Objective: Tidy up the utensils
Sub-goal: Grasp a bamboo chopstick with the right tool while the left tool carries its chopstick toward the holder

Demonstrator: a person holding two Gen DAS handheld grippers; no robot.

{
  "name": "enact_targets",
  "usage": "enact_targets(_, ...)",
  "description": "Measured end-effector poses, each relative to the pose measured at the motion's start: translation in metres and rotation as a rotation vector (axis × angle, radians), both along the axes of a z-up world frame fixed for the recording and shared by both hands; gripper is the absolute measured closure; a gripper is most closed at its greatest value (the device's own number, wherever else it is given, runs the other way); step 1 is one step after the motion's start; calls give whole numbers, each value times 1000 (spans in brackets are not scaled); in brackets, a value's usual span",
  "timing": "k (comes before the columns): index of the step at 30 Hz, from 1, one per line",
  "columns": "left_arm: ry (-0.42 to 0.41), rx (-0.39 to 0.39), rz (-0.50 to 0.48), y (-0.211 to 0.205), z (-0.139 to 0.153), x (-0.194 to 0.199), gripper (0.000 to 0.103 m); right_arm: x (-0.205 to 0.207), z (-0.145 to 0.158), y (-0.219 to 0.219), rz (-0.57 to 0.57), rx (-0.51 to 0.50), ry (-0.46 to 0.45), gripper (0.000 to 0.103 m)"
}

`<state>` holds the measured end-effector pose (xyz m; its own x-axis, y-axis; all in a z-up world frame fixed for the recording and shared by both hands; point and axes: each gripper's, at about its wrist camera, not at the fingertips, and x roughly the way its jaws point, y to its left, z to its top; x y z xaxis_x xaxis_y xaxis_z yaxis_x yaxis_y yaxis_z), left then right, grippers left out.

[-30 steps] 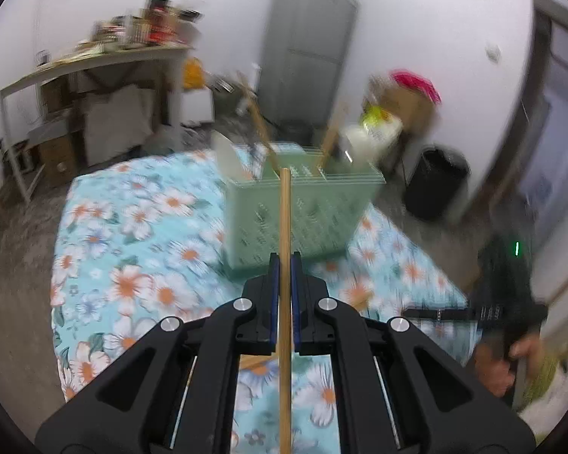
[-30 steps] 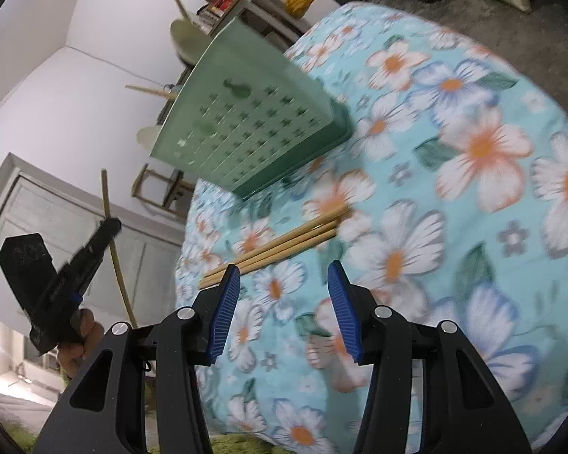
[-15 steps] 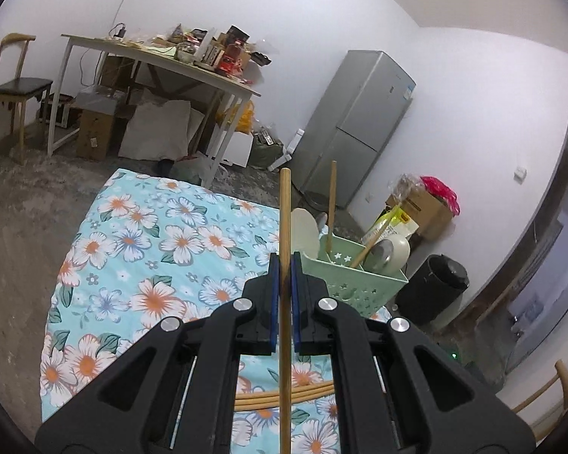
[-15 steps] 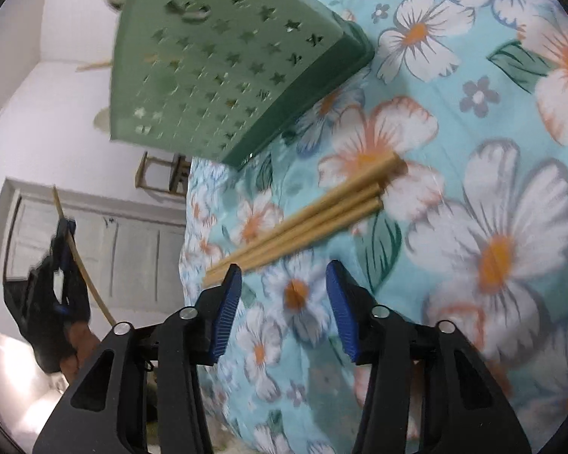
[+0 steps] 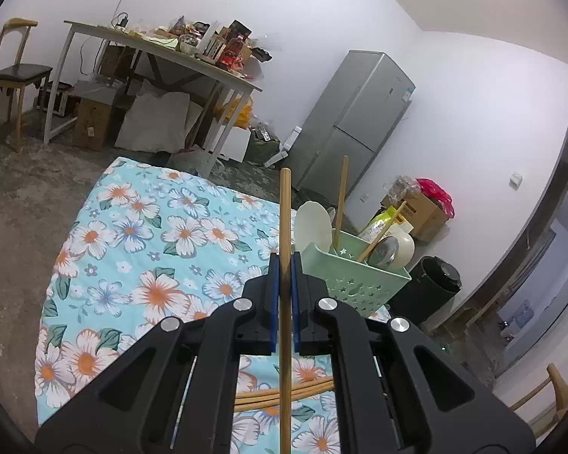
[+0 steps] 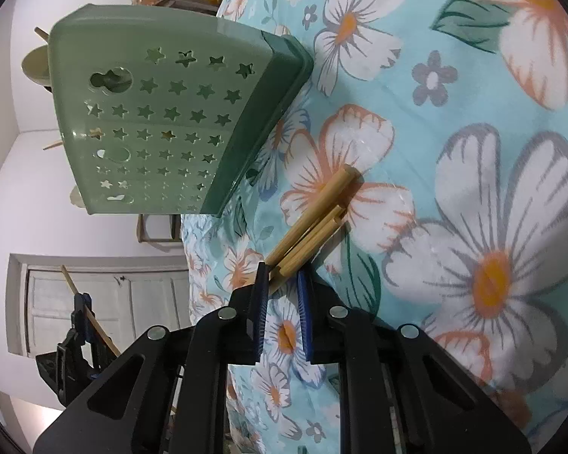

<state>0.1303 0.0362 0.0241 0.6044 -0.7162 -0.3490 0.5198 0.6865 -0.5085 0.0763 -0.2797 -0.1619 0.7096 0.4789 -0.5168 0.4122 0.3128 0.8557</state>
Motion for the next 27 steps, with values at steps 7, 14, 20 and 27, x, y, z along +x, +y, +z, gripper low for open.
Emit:
enact_targets(7, 13, -2, 5, 2, -3, 3, 99, -21, 13, -1, -7, -35, -29, 89)
enact_targets(14, 17, -1, -3, -2, -2, 2, 99, -39, 57, -9, -6, -177, -128, 92)
enact_targets(20, 4, 3, -22, -9, 8, 2, 99, -44, 97, -3, 8, -314, -253, 95)
enact_targets(27, -48, -22, -35, -18, 35, -4, 99, -57, 120, -15, 17, -364, -322, 96)
